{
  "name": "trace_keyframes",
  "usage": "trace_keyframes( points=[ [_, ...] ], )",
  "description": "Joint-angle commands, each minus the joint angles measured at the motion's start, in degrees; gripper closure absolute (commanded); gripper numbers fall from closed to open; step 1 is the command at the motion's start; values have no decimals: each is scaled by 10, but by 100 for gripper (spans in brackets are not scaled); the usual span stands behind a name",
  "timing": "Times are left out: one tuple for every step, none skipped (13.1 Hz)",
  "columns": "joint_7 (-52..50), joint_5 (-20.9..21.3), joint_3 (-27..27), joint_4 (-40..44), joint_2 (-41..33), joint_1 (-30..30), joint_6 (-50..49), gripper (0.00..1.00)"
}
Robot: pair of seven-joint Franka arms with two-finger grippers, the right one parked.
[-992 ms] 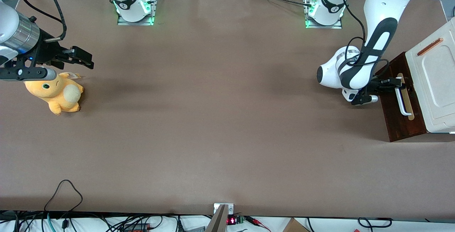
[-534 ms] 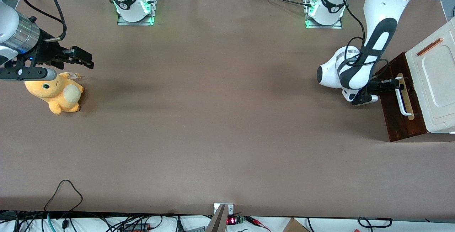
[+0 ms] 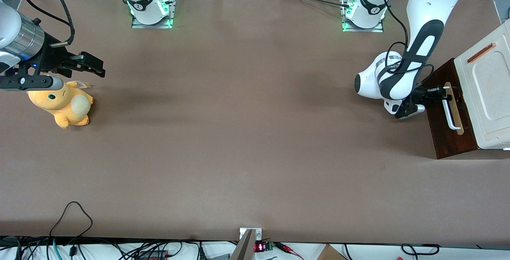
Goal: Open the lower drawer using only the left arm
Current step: 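Close the left gripper around the white bar handle, then pull the handle outward with the left gripper, sliding the drawer open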
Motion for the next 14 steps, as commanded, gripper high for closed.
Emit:
trace_keyframes(
  points=[
    [4,9,-1,1,-4,-19,0,100],
    [5,9,-3,3,-4,-26,0,100],
    [5,9,-5,4,-4,-30,0,100],
    [5,8,-6,4,-4,-38,0,100],
    [7,7,-7,5,-4,-43,1,100],
    [10,6,-17,10,-4,-48,1,100],
    [11,5,-22,14,-4,-49,1,100],
    [11,4,-23,14,-4,-53,1,100],
    [10,3,-25,14,-3,-58,1,100],
    [10,3,-27,17,-2,-62,2,100],
    [10,3,-28,18,-3,-66,2,100],
    [11,3,-34,21,-2,-68,3,100],
    [10,-1,-35,27,-1,-73,4,100],
    [11,-15,-35,31,0,-79,5,100]
  ],
)
